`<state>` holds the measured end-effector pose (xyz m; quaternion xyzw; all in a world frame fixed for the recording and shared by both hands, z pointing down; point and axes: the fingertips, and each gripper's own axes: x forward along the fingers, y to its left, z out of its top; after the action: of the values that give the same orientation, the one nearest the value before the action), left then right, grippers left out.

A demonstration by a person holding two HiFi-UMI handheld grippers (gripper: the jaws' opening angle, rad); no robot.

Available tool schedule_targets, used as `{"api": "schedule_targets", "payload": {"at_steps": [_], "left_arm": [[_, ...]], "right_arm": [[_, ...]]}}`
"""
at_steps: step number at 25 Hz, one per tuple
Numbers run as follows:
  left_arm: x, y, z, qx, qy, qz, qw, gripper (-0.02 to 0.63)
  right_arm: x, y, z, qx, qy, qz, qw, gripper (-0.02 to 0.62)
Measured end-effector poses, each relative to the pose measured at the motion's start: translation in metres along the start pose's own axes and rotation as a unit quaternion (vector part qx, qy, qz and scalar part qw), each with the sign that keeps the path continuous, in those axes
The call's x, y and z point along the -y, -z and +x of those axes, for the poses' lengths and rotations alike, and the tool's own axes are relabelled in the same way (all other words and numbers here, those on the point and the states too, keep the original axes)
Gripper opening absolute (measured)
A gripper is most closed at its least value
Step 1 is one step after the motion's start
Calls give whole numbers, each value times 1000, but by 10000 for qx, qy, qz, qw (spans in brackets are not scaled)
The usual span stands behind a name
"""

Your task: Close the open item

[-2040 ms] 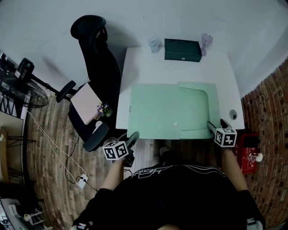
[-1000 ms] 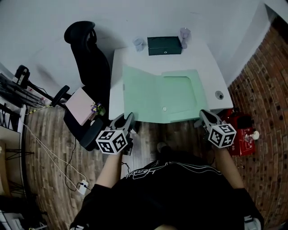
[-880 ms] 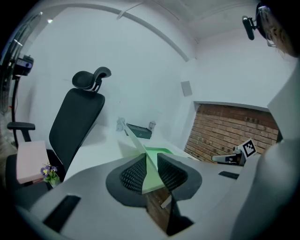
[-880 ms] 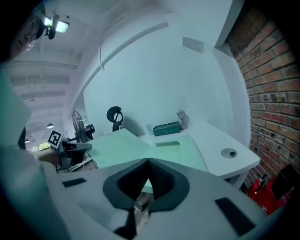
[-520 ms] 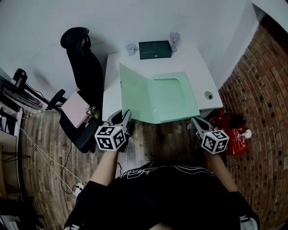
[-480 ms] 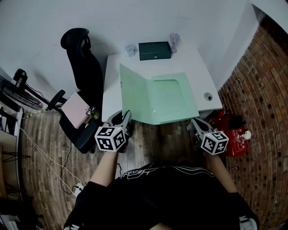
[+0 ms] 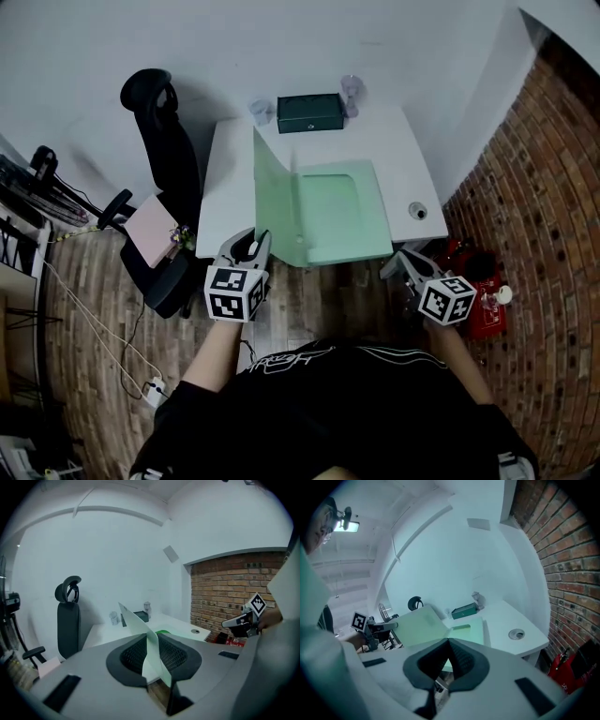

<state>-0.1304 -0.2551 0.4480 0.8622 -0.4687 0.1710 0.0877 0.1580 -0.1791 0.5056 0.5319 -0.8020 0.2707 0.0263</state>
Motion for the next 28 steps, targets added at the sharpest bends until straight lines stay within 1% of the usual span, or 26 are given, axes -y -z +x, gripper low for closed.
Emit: {"api": "schedule_targets", "payload": {"at_steps": [4,7,14,16,22,28], "left_arm": [[22,-10,6,40,-46,99,9999,86],[37,-17,13,33,-51,185,9998,84],[73,-30,32,33,-44,183,9998,80],[84,-33,39,28,-16,199,9998,78],[113,-36,56,-60,26,307,9995,75],[142,-28,77,-208,128,411,9989,74]], "right_arm": [[19,-8,-9,-22,-71,-15,10000,5],[30,-16,-13,58,-168,39,9998,5],[58,-28,-26,139,-340,184,9992,5],[66,-33,-30,155,-389,152,9990,5],[86,-40,-37,154,-548,150,9983,5],[107,-44,-42,118,-650,183,9977,5]]}}
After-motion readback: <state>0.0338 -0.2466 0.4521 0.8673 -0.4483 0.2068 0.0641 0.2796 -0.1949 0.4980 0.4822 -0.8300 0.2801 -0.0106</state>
